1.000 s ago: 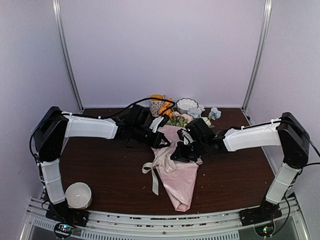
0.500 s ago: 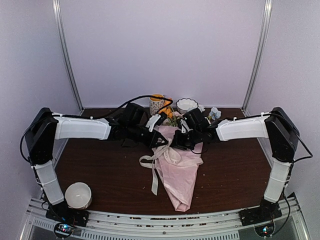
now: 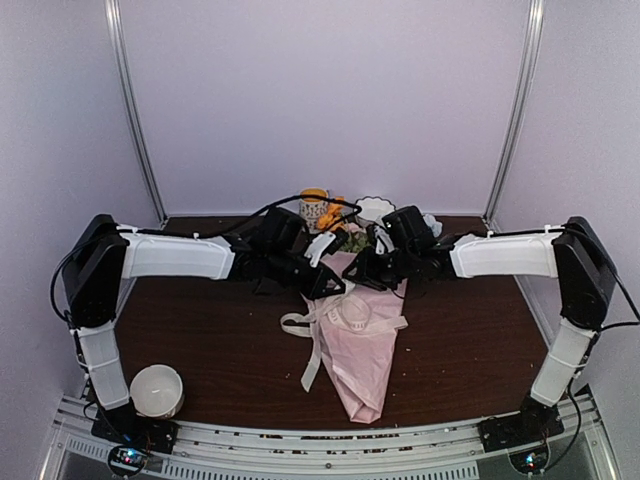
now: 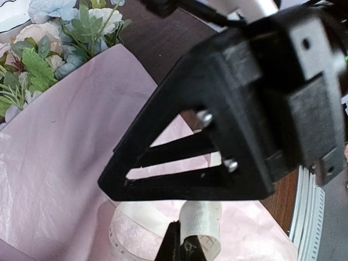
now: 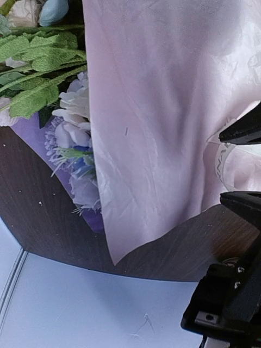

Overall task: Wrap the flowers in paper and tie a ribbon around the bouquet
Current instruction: Cross the ribbon over the folded bouquet.

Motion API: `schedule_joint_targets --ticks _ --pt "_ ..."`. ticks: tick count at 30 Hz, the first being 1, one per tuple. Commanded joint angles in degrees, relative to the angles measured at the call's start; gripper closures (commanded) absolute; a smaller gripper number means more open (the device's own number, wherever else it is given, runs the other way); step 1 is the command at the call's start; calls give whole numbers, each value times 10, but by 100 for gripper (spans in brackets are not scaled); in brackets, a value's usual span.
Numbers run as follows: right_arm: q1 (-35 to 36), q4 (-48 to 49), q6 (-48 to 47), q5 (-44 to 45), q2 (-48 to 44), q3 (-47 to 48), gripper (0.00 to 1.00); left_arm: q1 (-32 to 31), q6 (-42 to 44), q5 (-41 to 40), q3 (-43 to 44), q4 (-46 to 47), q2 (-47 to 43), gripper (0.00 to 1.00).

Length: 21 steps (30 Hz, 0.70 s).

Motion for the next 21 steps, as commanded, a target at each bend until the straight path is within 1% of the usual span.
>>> schedule_joint_targets --ticks 1,5,8,10,12,14,17,21 --pt "2 4 30 53 -50 -27 69 1 11 -8 20 -6 13 100" --pt "2 37 29 70 -87 -68 70 1 12 -14 28 -14 22 100" --pt "2 82 24 33 -105 -94 70 1 12 -17 33 -21 31 100" --pt "5 124 27 4 -115 -117 66 1 11 -17 34 -21 33 100" --pt "11 162 26 -26 -122 -135 60 1 9 -17 34 -21 32 100" --pt "22 165 16 -48 -114 -133 57 1 8 -17 34 -18 33 100" --pt "34 163 12 -58 -92 -125 57 1 7 -18 34 -16 32 100" --pt "34 167 17 -54 -86 -131 57 1 6 -17 35 -17 31 100"
